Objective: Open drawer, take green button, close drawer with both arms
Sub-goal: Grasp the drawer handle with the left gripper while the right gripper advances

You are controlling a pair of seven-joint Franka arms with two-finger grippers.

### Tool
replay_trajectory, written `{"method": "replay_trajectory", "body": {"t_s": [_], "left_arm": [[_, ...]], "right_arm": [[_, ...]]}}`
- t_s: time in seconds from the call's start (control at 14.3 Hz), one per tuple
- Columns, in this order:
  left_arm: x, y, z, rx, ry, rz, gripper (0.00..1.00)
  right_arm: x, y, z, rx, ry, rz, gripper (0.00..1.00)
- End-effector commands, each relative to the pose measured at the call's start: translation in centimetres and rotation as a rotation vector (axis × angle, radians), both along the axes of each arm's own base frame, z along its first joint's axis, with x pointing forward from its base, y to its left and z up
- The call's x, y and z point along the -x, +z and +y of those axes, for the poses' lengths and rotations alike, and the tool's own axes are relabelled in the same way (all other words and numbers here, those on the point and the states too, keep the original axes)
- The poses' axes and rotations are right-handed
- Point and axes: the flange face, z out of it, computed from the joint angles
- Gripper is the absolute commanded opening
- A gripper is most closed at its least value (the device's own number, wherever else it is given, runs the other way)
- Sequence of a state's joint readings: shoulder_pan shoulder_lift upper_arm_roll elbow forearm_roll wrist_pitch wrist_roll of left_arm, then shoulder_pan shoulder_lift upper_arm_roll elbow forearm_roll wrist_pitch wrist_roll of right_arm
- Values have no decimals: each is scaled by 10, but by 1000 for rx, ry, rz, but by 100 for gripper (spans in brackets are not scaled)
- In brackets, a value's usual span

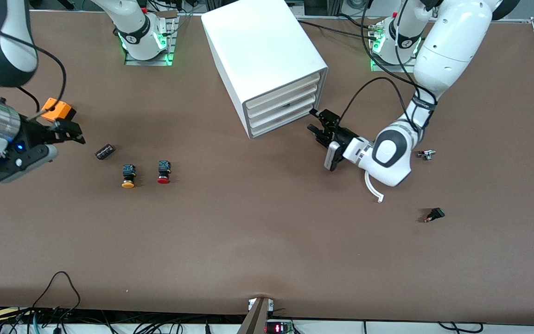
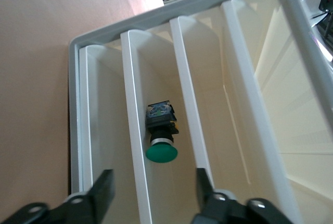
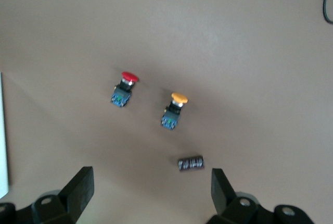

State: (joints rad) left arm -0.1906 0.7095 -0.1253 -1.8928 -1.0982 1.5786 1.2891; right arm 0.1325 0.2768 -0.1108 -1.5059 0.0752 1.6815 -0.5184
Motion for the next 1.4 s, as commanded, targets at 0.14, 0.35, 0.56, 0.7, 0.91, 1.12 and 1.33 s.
{"method": "replay_trajectory", "body": {"t_s": [0.14,0.35,0.56,0.7,0.91,1.12,1.33], "left_arm": [[24,-17,-9,30,35,-7,62],[55,-32,-19,49,50,48,62],[70,-44,-20,57,63,79,61],[70,-45,-20,58,63,78,2],[69,-46,-18,57,67,78,0],[66,-47,-16,55,73,83,0],[57,-45,-12,32,89,94,0]], "right_arm": [[-29,-23,9,-27,171,-85,100],[-35,-43,23,-112,157,-75,100],[-41,-43,66,-107,321,-146,100],[-40,-43,86,-106,355,-148,100],[-38,-45,101,-79,389,-142,100],[-39,-58,109,-83,404,-124,100],[-36,-59,121,-84,418,-121,100]]}}
